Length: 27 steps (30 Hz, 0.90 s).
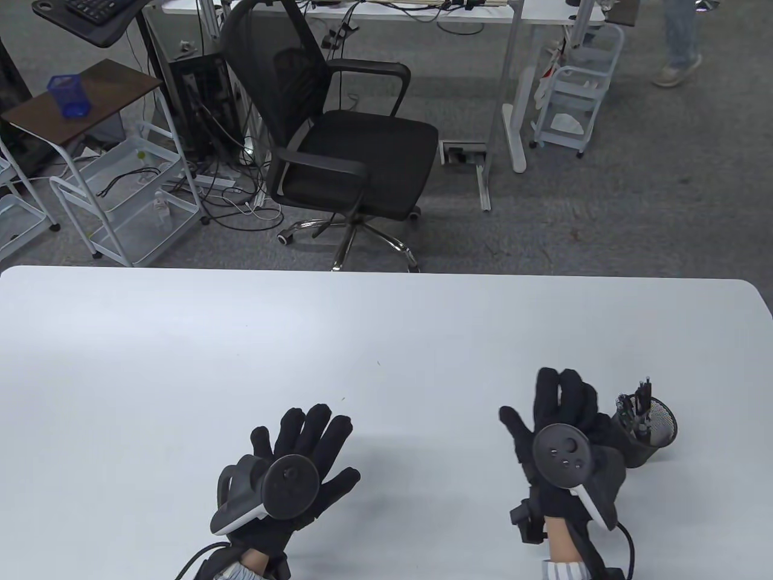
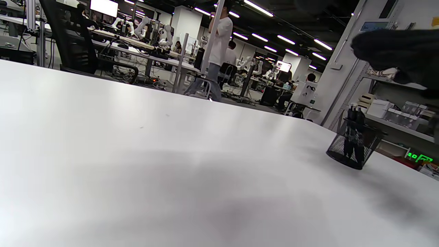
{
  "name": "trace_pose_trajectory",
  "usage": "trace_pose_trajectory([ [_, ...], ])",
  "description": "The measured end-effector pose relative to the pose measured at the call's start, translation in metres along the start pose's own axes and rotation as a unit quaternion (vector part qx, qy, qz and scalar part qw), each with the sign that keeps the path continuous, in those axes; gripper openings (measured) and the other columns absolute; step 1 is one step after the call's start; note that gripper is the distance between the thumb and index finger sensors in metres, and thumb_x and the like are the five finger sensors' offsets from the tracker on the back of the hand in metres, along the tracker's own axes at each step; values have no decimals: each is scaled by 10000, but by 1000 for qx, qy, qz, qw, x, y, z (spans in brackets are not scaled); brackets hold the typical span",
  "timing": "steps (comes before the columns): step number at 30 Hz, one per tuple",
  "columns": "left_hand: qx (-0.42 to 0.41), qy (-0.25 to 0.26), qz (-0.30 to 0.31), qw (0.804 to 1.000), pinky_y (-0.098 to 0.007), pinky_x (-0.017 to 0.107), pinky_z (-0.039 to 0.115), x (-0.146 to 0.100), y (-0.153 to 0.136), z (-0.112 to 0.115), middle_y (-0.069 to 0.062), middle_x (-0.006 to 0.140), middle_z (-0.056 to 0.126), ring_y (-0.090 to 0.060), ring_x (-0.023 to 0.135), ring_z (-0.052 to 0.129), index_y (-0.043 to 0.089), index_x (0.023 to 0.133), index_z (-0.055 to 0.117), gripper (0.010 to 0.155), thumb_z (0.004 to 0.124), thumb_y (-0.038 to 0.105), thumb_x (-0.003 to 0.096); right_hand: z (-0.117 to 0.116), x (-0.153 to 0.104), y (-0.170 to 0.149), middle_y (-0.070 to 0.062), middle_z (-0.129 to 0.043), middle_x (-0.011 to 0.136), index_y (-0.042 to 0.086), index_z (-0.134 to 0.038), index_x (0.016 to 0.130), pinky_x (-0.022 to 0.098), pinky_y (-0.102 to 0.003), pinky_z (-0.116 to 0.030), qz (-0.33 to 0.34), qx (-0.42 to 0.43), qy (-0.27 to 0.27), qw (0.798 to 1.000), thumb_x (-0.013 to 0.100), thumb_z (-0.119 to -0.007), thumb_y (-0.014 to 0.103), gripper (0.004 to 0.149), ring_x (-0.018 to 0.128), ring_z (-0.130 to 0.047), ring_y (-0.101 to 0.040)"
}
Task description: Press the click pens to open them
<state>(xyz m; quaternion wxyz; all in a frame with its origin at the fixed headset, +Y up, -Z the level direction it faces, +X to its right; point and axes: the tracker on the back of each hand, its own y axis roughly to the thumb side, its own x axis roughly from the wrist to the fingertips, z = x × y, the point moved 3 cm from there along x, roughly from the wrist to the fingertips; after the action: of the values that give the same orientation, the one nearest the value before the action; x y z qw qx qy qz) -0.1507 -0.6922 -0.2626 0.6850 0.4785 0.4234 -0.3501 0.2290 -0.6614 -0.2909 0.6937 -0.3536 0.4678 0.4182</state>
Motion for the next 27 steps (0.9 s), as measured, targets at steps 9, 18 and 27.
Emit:
trace_pose_trajectory([
  [9, 3, -4, 1, 1000, -823, 724, 195, 1, 2, 2, -174, 1341, 230, -562, 1190, 241, 298, 1267, 245, 706, 506, 631, 702, 10, 25, -95, -317, -396, 1183, 16, -530, 1156, 701, -803, -272, -140, -132, -21, 981, 564, -829, 405, 769, 1049, -352, -594],
  [18, 3, -7, -1, 1000, -824, 722, 198, 2, 1, 3, -178, 1340, 239, -565, 1189, 249, 294, 1267, 250, 704, 507, 628, 703, -7, 37, -120, -267, -437, 1175, 56, -592, 1136, 703, -804, -248, -171, -161, -1, 972, 541, -851, 425, 747, 1058, -350, -571],
  [27, 0, -9, -4, 1000, -825, 721, 198, 2, 0, 3, -185, 1339, 244, -567, 1188, 256, 292, 1267, 252, 704, 507, 627, 702, -26, 37, -126, -238, -563, 1110, 46, -715, 1058, 692, -801, -257, -176, -164, -22, 970, 558, -844, 391, 621, 1038, -426, -545],
])
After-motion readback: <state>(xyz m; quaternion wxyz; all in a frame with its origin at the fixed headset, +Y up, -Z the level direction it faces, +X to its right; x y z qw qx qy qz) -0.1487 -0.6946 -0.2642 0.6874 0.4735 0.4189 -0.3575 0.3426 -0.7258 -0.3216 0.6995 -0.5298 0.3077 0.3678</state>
